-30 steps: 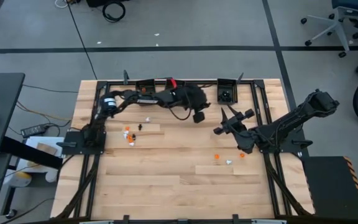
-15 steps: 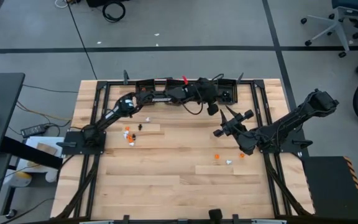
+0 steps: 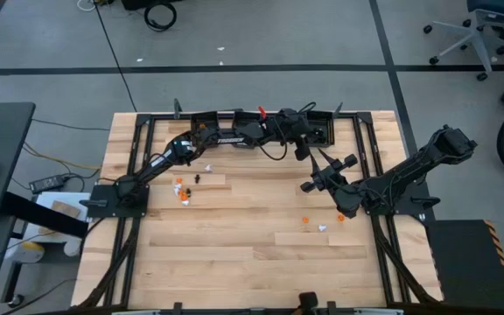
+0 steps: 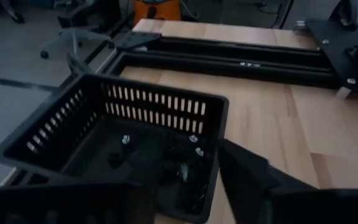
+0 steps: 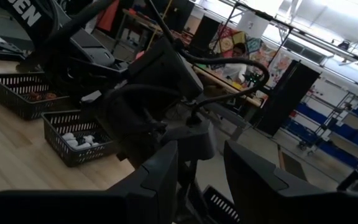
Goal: Sort Halloween decoration
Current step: Put the white ghost toy into the middle black bin
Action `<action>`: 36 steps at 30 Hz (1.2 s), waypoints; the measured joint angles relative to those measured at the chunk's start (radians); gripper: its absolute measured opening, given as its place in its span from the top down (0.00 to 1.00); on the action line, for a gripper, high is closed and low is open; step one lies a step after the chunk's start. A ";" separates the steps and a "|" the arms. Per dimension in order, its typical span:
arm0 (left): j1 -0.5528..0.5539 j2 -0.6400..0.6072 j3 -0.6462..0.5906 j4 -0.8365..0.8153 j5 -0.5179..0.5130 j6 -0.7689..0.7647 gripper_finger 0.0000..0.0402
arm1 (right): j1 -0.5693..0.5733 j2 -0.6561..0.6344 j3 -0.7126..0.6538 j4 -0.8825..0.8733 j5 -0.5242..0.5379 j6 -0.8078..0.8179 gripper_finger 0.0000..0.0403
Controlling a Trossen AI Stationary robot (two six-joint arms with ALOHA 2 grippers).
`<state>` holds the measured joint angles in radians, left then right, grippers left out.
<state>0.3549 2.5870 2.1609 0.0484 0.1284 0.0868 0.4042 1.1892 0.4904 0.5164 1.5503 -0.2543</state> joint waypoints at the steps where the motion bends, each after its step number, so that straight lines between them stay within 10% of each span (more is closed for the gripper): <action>1: -0.001 0.000 0.000 0.006 0.000 0.005 0.62 | 0.000 0.000 0.000 -0.001 0.000 0.000 0.66; 8: 0.003 -0.046 0.000 -0.084 0.000 0.037 0.53 | 0.003 0.000 0.000 -0.002 0.009 -0.003 0.66; 21: 0.013 -0.244 -0.063 -0.303 -0.074 0.227 0.68 | 0.030 0.001 0.000 -0.020 0.020 -0.014 0.66; 36: -0.161 -0.902 -1.013 -0.104 -0.191 0.208 0.82 | -0.001 0.001 0.000 -0.022 -0.121 -0.054 0.66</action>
<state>0.1936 1.6853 1.1481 -0.0558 -0.0631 0.2947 0.4033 1.1904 0.4900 0.4947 1.4298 -0.3081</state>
